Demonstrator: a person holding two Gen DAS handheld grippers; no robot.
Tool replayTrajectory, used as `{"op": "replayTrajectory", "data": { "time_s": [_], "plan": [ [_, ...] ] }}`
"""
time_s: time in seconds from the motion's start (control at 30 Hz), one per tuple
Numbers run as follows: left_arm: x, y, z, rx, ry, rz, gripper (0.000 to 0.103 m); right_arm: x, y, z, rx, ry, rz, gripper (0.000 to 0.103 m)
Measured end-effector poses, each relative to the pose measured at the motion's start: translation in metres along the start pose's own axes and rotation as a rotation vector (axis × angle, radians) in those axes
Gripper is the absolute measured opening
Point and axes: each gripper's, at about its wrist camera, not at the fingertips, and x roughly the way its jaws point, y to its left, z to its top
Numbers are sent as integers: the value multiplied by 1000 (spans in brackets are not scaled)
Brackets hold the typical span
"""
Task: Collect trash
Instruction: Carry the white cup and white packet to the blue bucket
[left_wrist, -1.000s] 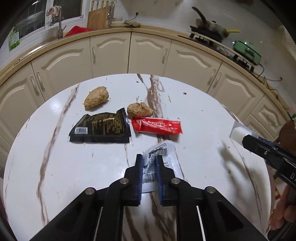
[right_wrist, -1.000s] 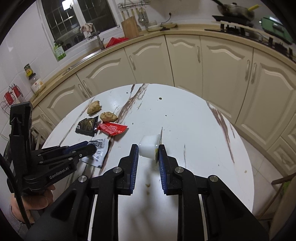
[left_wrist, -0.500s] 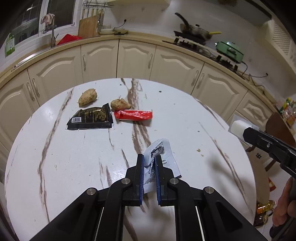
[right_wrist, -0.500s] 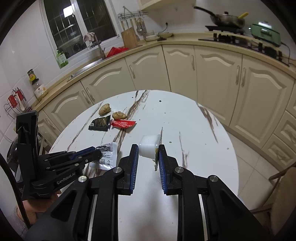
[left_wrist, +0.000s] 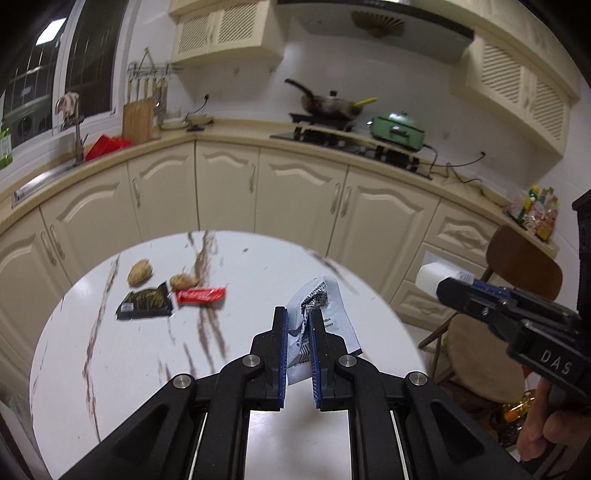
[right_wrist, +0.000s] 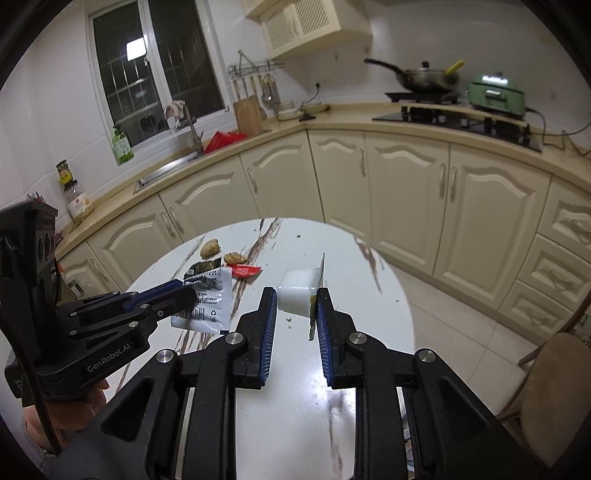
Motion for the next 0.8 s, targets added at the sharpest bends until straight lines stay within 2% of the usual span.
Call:
{"op": "replayTrajectory", "data": {
  "time_s": [0.23, 0.43, 0.63, 0.8],
  "plan": [
    [-30, -56, 7, 66, -59, -73, 7, -56, -27, -5, 39, -72, -62, 20],
    [-33, -100, 6, 117, -72, -141, 7, -95, -63, -12, 88, -109, -139, 20],
    [-11, -140, 5, 153, -47, -203, 7, -125, -107, -25, 154, -124, -215, 20],
    [39, -172, 2, 181, 50, -249, 7, -127, -151, -46, 236, -92, -260, 20]
  ]
}}
